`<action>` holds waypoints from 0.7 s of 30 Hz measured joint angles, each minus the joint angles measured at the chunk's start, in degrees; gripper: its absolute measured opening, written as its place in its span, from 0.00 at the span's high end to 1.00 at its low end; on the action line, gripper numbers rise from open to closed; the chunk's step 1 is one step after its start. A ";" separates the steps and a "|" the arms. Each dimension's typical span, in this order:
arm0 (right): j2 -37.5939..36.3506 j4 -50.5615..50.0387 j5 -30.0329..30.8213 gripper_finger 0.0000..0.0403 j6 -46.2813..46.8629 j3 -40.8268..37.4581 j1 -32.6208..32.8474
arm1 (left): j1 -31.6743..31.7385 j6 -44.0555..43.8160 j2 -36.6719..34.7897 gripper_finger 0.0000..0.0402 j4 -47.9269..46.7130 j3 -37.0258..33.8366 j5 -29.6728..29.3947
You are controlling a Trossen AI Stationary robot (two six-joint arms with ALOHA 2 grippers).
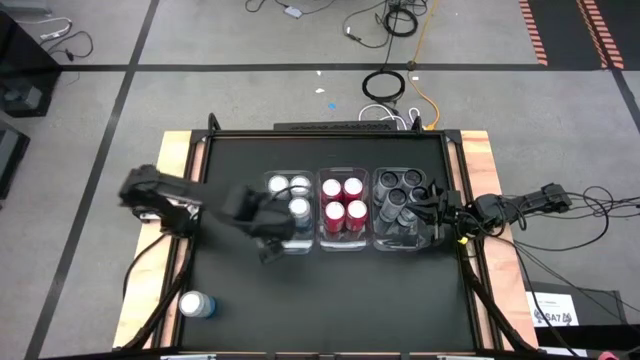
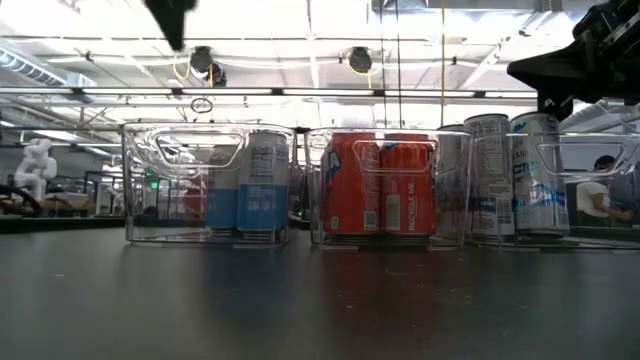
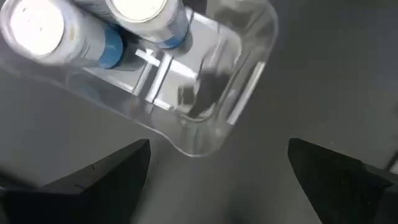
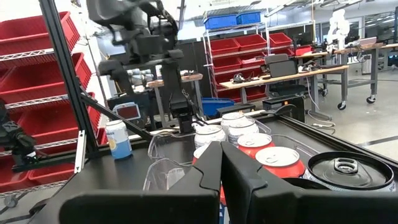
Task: Sort soda cans
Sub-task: Put the blue-white soda can into the left transparent bin
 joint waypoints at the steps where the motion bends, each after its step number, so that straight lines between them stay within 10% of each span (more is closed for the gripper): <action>1: 0.02 0.01 0.00 1.00 -0.01 0.01 -0.02 | -1.87 -3.19 -2.38 0.03 1.15 -1.76 -1.20; 9: 0.04 0.20 0.00 1.00 0.01 -0.01 -0.01 | -13.24 -28.85 -24.19 0.03 5.18 -23.09 -3.09; 21: 0.04 0.20 0.00 1.00 -0.01 -0.01 0.00 | -23.78 -34.18 -36.76 0.03 17.16 -40.87 2.05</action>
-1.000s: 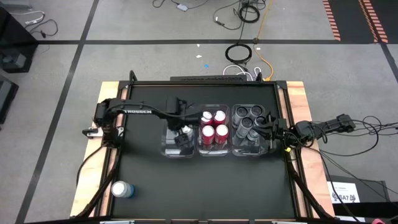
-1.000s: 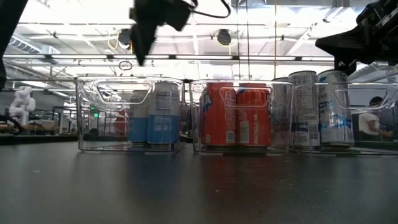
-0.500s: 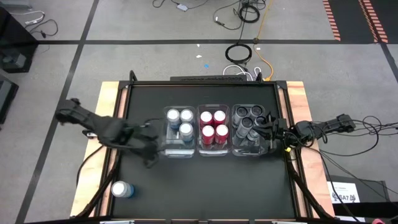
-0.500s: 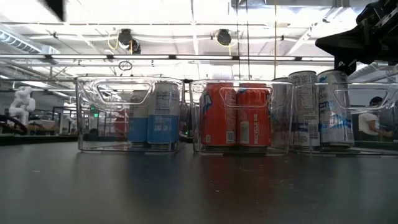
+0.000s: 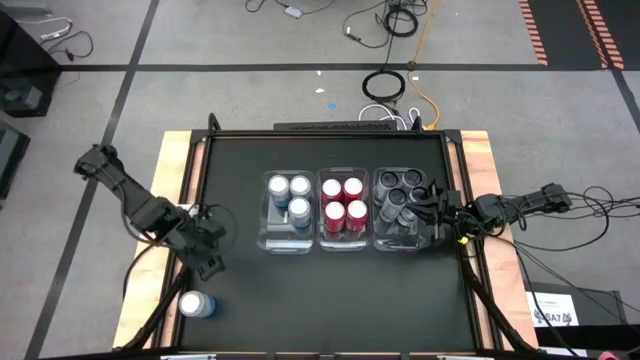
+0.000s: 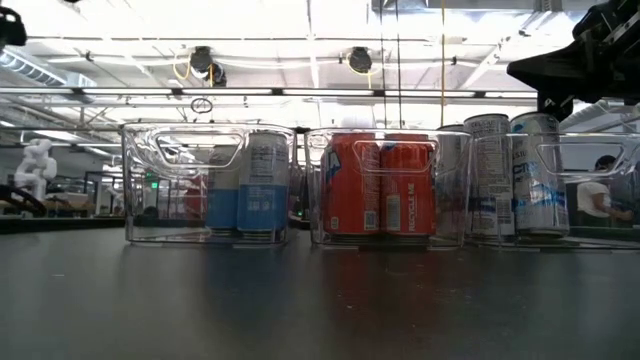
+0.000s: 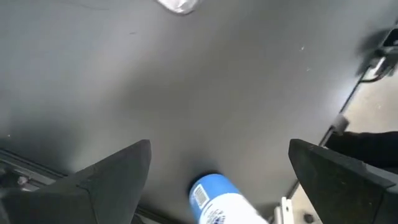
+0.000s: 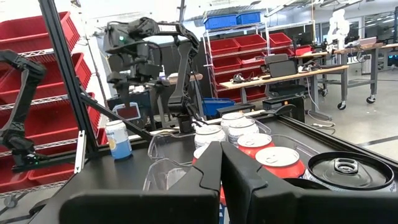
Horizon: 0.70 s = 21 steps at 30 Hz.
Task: Sort soda cans
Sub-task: Put the blue-white soda can into the left transparent bin
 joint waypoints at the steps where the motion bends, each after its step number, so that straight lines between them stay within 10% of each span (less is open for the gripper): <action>1: 0.00 0.00 0.00 1.00 0.00 0.00 0.00 | -0.58 -0.03 0.12 0.03 0.05 -0.43 -0.14; 21: 0.00 0.00 0.00 1.00 -0.01 0.00 -0.01 | -3.64 -4.20 1.59 0.03 0.88 -2.56 4.55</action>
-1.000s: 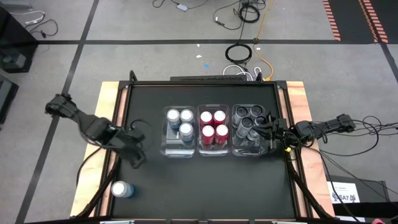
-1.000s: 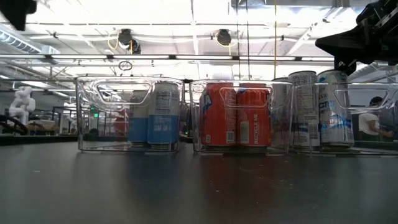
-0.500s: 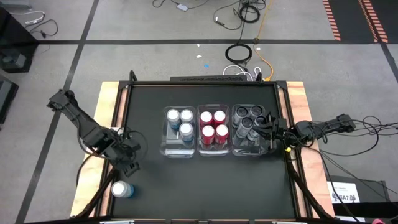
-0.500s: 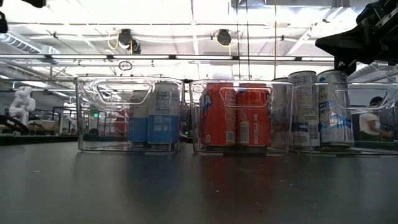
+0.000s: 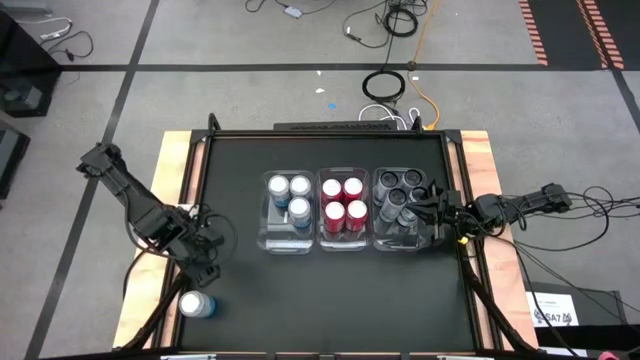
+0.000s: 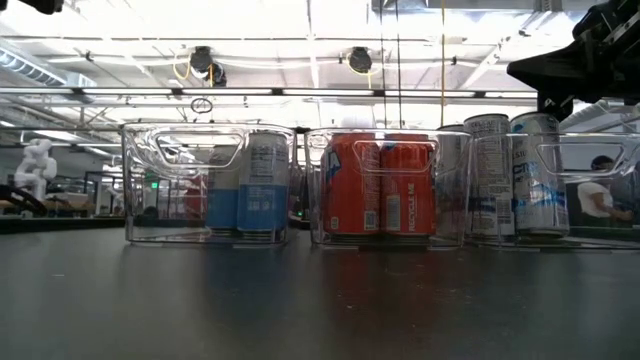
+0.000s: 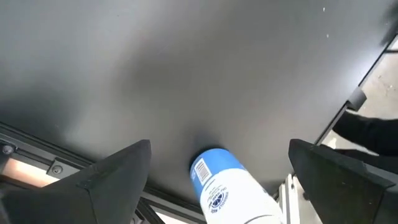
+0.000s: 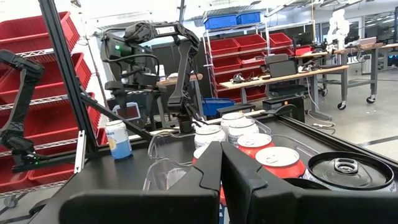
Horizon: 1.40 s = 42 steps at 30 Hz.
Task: Sort soda cans
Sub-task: Put the blue-white soda can into the left transparent bin
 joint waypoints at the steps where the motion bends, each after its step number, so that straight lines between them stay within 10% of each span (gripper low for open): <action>1: 0.00 0.00 0.00 1.00 -0.01 0.00 0.01 | -0.35 0.01 0.00 0.03 0.04 0.00 0.00; 42: 0.00 0.00 0.00 1.00 -0.03 0.00 0.00 | -22.53 -18.67 14.72 0.03 9.51 0.03 3.71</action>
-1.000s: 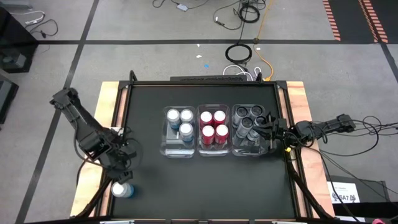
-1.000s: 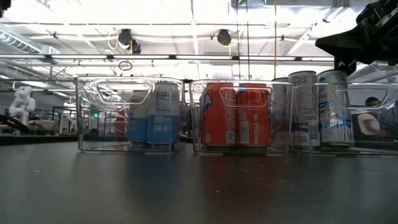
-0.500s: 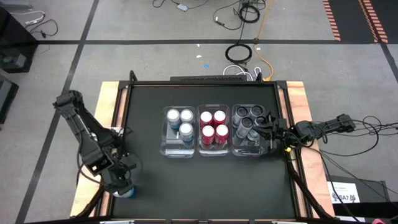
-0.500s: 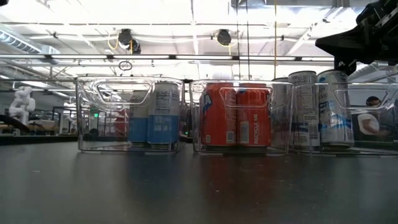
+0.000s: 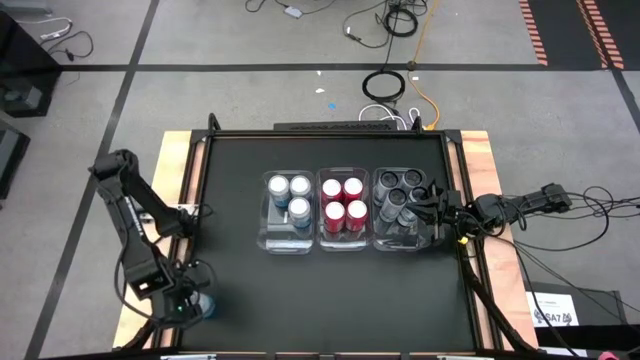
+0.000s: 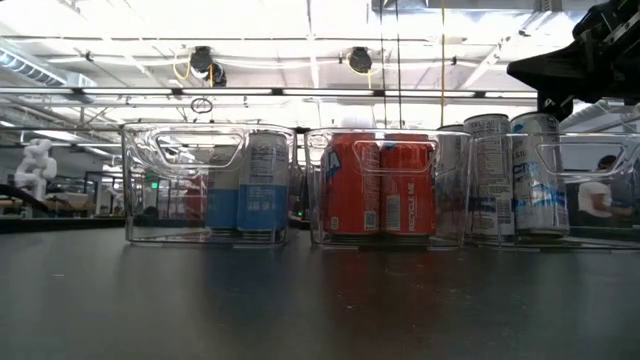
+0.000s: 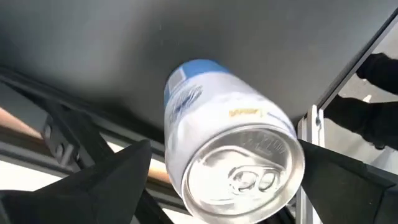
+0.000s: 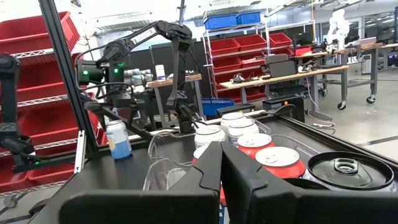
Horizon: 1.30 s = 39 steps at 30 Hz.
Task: Sort soda cans
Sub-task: Put the blue-white soda can into the left transparent bin
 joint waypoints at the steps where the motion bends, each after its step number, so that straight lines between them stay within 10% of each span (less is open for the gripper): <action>1: 0.00 0.00 0.00 1.00 0.02 0.02 -0.01 | -0.53 -0.65 0.22 0.03 0.00 0.04 0.08; 39: -0.02 0.00 0.00 1.00 0.01 0.00 0.00 | 1.21 -0.12 4.09 0.23 3.27 0.02 -4.41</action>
